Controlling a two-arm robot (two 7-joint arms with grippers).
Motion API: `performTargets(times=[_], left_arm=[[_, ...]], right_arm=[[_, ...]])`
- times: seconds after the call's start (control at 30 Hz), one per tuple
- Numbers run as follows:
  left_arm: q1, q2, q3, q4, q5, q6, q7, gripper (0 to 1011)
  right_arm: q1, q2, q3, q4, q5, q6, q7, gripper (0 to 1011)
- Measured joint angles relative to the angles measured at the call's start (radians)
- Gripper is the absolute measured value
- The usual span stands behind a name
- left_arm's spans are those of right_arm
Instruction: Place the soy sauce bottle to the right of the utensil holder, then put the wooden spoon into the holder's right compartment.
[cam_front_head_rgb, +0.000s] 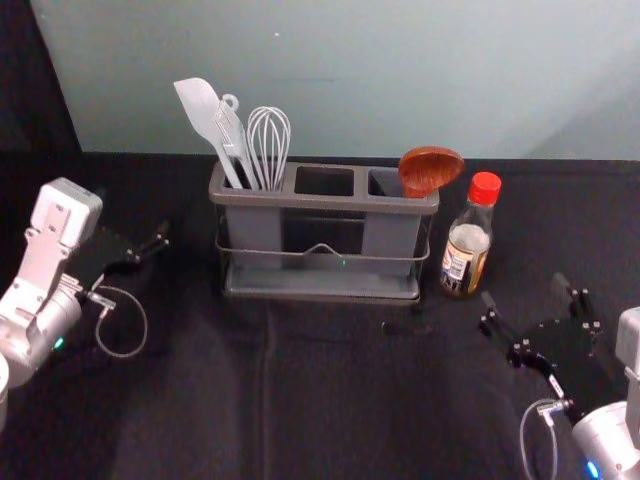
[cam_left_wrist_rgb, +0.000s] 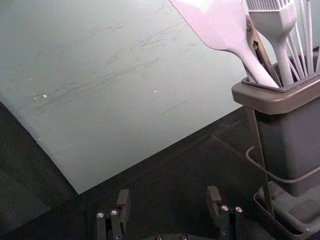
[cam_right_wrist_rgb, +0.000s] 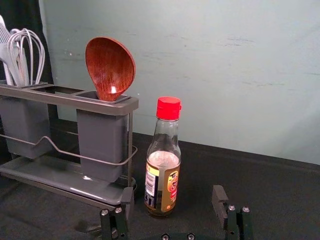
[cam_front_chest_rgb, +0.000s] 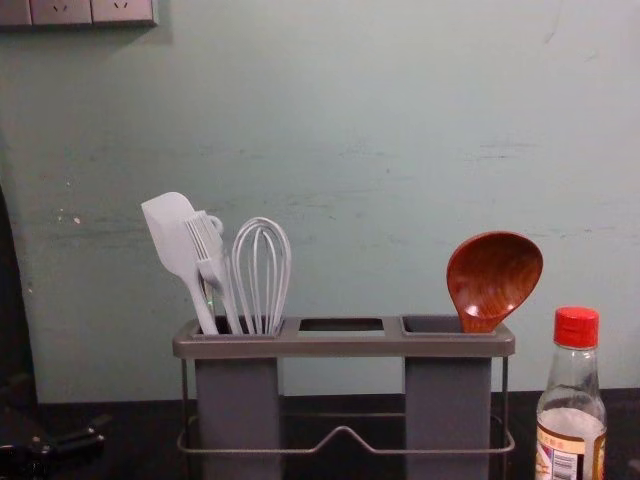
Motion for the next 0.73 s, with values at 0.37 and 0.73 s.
performTargets(times=[0.37,0.73], left_arm=[[0.000,0.000,0.000,0.000,0.000,0.000,0.000,1005],[0.000,0.000,0.000,0.000,0.000,0.000,0.000,1005]], right_arm=[[0.000,0.000,0.000,0.000,0.000,0.000,0.000,1003],[0.000,0.000,0.000,0.000,0.000,0.000,0.000,1002]])
